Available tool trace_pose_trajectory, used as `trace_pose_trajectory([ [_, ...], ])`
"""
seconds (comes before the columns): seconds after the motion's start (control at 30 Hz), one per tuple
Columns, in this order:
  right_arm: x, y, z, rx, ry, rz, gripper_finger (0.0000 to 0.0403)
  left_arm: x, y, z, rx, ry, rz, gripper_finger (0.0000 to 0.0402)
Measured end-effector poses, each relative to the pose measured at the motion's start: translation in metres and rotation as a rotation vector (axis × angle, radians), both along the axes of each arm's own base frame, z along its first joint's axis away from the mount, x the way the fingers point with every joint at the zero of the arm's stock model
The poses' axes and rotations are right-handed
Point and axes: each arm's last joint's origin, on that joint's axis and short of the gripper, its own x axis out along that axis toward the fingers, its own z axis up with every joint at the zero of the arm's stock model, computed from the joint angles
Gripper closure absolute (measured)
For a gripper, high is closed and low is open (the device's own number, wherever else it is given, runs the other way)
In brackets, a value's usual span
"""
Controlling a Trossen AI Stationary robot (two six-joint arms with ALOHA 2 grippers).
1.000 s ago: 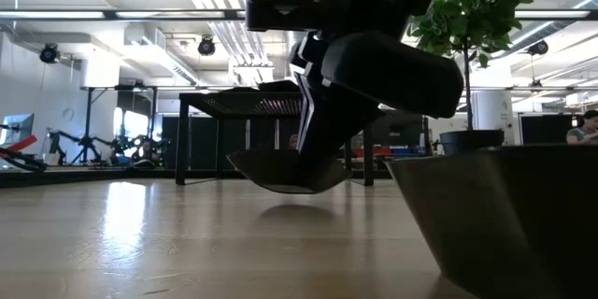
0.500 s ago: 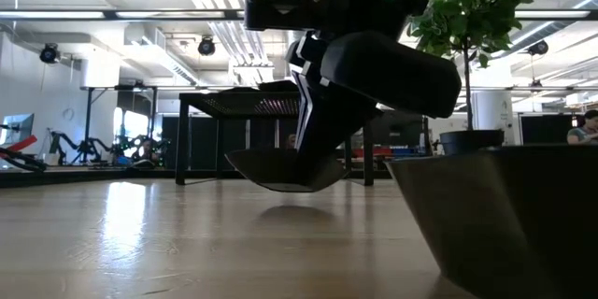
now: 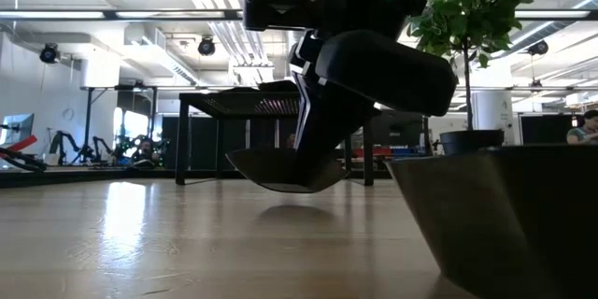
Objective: Pick & Place Mini shaped plates
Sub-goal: Stack the leaf shaped plate on top of the leaf shaped plates on the shelf
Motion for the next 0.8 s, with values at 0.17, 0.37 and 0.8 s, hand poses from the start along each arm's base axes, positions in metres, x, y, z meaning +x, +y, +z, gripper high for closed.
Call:
trace_pose_trajectory([
  [0.17, 0.0, 0.0, 0.0, 0.0, 0.0, 0.0, 0.0392, 0.0, 0.0, 0.0, 0.002, 0.005, 0.0, 0.0326],
  [0.37, 0.0, 0.0, 0.0, -0.007, 0.004, 0.014, 0.0356, 0.0, 0.0, 0.0, -0.001, 0.005, 0.002, 0.0326],
  [0.8, 0.005, 0.004, 0.019, -0.018, 0.0, 0.054, 0.0294, -0.001, 0.0, -0.001, 0.002, 0.014, 0.003, 0.0326],
])
